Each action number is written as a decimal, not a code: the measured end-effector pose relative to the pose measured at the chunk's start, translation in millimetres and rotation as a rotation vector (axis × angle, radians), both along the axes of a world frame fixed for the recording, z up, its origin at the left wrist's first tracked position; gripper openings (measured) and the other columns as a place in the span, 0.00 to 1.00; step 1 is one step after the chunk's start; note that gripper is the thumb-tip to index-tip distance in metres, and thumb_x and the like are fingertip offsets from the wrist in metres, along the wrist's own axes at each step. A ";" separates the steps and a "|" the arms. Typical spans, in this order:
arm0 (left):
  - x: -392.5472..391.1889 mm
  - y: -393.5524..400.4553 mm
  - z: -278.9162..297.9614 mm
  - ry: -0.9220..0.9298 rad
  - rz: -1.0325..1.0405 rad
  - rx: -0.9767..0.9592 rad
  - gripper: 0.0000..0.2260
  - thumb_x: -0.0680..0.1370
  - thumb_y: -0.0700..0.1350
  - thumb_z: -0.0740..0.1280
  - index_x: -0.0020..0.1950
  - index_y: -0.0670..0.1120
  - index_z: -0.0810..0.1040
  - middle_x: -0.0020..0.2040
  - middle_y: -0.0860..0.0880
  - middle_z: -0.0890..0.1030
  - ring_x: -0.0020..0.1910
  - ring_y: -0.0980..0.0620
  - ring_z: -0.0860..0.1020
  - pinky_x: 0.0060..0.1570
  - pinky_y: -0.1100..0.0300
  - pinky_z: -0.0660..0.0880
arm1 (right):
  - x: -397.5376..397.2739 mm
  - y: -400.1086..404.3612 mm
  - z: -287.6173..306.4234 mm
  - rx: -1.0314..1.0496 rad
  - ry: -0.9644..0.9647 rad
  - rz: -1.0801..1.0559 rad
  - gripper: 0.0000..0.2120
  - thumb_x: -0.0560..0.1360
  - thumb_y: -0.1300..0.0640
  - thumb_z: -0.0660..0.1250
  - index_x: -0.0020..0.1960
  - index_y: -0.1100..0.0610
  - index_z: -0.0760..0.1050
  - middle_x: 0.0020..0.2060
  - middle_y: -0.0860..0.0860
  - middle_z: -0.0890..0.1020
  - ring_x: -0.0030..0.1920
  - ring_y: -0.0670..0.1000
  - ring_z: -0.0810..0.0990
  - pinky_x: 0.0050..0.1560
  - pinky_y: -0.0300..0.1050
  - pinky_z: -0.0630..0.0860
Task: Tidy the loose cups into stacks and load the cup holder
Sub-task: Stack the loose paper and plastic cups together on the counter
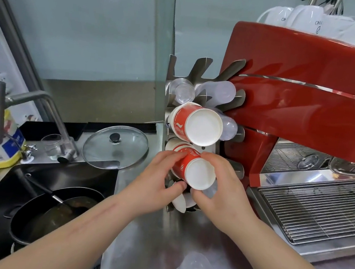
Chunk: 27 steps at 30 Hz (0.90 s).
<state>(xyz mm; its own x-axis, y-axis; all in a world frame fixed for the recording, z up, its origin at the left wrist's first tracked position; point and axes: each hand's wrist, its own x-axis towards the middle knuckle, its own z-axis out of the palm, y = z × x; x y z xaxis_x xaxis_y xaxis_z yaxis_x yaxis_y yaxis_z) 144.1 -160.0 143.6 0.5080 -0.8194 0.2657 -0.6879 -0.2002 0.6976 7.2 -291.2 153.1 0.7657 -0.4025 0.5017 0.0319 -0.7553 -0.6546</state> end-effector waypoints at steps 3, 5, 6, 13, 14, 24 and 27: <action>2.7 -1.1 -0.2 0.004 0.006 -0.016 0.29 0.77 0.47 0.69 0.76 0.57 0.62 0.70 0.56 0.66 0.70 0.62 0.65 0.69 0.57 0.69 | 5.1 -2.1 2.2 -0.003 0.016 0.003 0.29 0.69 0.56 0.73 0.65 0.41 0.67 0.61 0.39 0.73 0.64 0.39 0.71 0.63 0.38 0.71; 4.5 -1.9 -0.9 0.010 0.011 -0.027 0.29 0.77 0.46 0.69 0.76 0.57 0.63 0.70 0.56 0.67 0.70 0.62 0.65 0.69 0.58 0.69 | 7.5 -3.5 3.3 -0.005 0.028 0.008 0.28 0.69 0.56 0.72 0.65 0.41 0.67 0.62 0.39 0.73 0.65 0.41 0.71 0.63 0.43 0.72; 5.4 -2.4 -1.4 0.013 0.015 -0.030 0.29 0.77 0.46 0.69 0.76 0.56 0.63 0.70 0.56 0.67 0.70 0.62 0.65 0.69 0.58 0.69 | 9.0 -4.1 3.3 -0.004 0.043 0.010 0.28 0.69 0.55 0.72 0.65 0.41 0.67 0.62 0.39 0.73 0.65 0.41 0.71 0.63 0.44 0.72; 13.8 -6.2 -8.3 0.034 0.028 0.034 0.30 0.75 0.51 0.66 0.76 0.54 0.62 0.70 0.54 0.67 0.69 0.60 0.65 0.68 0.55 0.70 | 22.7 -11.9 -8.4 0.010 0.131 0.026 0.26 0.70 0.53 0.70 0.66 0.42 0.68 0.62 0.40 0.73 0.66 0.42 0.70 0.65 0.46 0.72; 14.8 -7.0 -9.1 0.038 0.029 0.044 0.30 0.75 0.52 0.65 0.77 0.54 0.62 0.70 0.54 0.67 0.69 0.60 0.66 0.68 0.55 0.71 | 23.9 -13.1 -10.0 0.008 0.136 0.022 0.26 0.70 0.53 0.71 0.66 0.42 0.68 0.63 0.40 0.73 0.66 0.40 0.70 0.65 0.43 0.71; 24.7 -11.2 -7.9 0.059 0.020 0.167 0.34 0.73 0.56 0.63 0.79 0.51 0.59 0.74 0.54 0.65 0.72 0.58 0.65 0.70 0.52 0.70 | 34.0 -21.5 -20.7 -0.006 0.183 0.040 0.30 0.70 0.60 0.72 0.69 0.49 0.68 0.63 0.42 0.71 0.63 0.35 0.66 0.61 0.21 0.58; 27.6 -12.5 -5.1 0.060 0.032 0.161 0.34 0.73 0.56 0.63 0.78 0.50 0.61 0.72 0.52 0.67 0.71 0.56 0.67 0.68 0.52 0.71 | 37.2 -23.3 -19.7 -0.015 0.175 0.044 0.30 0.69 0.60 0.73 0.68 0.49 0.68 0.62 0.40 0.70 0.62 0.35 0.66 0.60 0.21 0.59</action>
